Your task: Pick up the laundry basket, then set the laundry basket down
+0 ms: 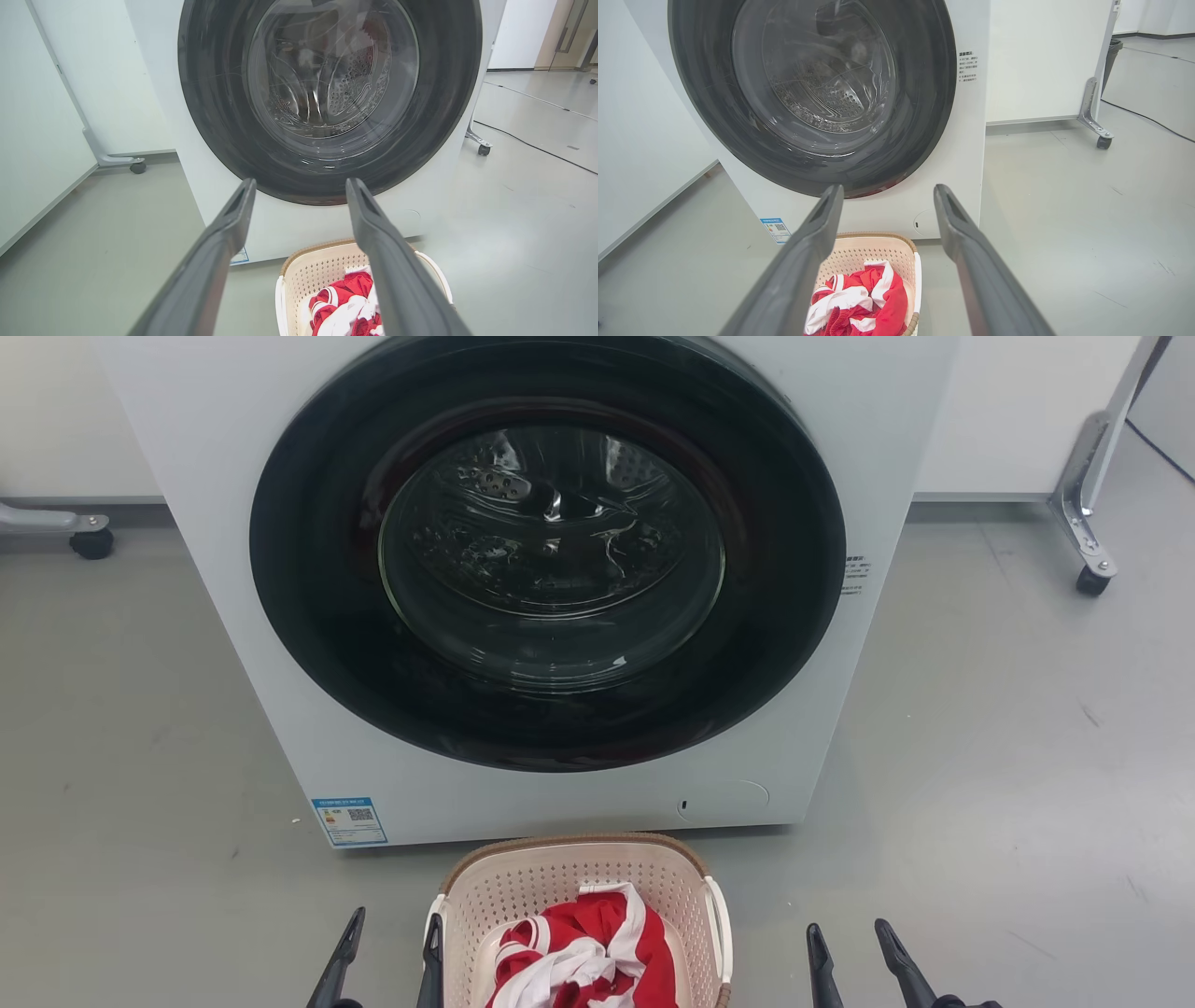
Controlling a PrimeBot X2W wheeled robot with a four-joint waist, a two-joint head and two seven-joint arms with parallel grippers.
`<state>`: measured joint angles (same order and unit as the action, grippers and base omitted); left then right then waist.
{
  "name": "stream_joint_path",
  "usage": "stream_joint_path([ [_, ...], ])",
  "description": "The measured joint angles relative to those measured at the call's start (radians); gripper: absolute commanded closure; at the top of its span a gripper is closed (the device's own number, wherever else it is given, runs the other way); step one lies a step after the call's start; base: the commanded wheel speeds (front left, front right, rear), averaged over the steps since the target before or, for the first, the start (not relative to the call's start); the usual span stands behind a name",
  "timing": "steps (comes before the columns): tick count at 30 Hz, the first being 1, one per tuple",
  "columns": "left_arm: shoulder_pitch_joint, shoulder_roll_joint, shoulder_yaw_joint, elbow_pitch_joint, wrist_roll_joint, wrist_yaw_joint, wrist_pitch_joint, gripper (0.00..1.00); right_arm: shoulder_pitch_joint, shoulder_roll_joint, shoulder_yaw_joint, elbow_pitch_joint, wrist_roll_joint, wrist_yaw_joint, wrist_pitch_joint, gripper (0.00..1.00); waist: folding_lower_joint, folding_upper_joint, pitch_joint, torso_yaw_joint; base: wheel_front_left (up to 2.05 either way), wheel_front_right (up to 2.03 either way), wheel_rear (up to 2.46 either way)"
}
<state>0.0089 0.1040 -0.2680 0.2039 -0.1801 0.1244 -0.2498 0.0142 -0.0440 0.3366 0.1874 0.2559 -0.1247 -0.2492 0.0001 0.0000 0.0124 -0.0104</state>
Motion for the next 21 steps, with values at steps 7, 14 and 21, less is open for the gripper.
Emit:
stream_joint_path([
  [7, 0.001, -0.009, 0.008, 0.000, -0.004, 0.000, 0.000, 0.00, 0.000, -0.001, -0.001, -0.002, 0.000, 0.000, 0.000, 0.00, 0.0000, 0.0000, 0.001, 0.000, 0.00, 0.00, 0.00],
  [14, 0.015, -0.014, 0.015, 0.002, -0.011, 0.000, 0.000, 0.00, 0.000, -0.001, -0.004, -0.003, 0.000, 0.000, 0.000, 0.00, 0.0000, 0.0000, 0.001, -0.001, 0.00, 0.00, 0.00],
  [21, 0.016, -0.017, 0.019, 0.002, -0.011, 0.000, 0.000, 0.00, 0.000, -0.001, -0.005, -0.003, 0.000, 0.000, 0.000, 0.00, 0.0000, 0.0000, 0.002, -0.001, 0.00, 0.00, 0.00],
])
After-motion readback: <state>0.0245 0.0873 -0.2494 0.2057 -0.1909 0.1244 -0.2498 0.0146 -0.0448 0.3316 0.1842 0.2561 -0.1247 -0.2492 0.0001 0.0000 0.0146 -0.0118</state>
